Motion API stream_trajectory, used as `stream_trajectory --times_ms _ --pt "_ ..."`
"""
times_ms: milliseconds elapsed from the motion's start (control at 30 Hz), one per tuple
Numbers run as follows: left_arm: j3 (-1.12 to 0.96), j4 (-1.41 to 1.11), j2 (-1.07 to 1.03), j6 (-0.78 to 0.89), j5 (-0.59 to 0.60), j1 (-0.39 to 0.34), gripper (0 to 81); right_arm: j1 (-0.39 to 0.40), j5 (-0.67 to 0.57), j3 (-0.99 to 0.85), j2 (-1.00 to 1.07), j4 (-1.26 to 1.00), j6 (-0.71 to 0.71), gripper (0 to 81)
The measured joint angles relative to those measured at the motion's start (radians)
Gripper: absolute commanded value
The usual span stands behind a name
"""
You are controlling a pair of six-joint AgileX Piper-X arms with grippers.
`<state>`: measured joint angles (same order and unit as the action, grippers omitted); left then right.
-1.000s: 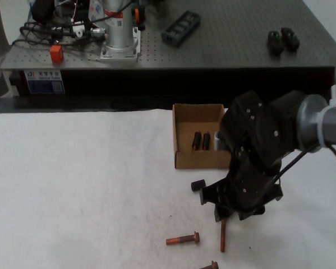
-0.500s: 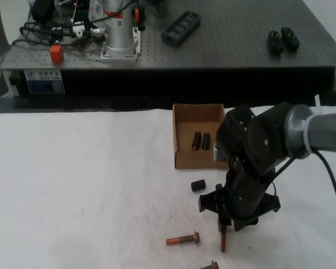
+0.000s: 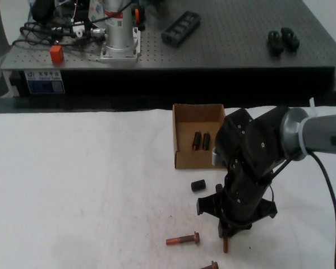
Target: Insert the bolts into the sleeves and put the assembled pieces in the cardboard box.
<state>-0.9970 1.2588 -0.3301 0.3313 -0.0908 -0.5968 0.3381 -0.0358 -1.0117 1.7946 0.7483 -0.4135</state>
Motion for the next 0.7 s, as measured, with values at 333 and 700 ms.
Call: stream_trajectory --times_ms 333,700 --pt "0.0 0.0 -0.03 0.0 0.002 0.0 11.5 -0.002 0.036 0.001 -0.122 -0.067 0.003 0.1" --pt "0.0 -0.308 -0.478 -0.193 0.179 0.0 11.7 -0.089 0.048 0.001 -0.507 -0.058 0.005 0.1"
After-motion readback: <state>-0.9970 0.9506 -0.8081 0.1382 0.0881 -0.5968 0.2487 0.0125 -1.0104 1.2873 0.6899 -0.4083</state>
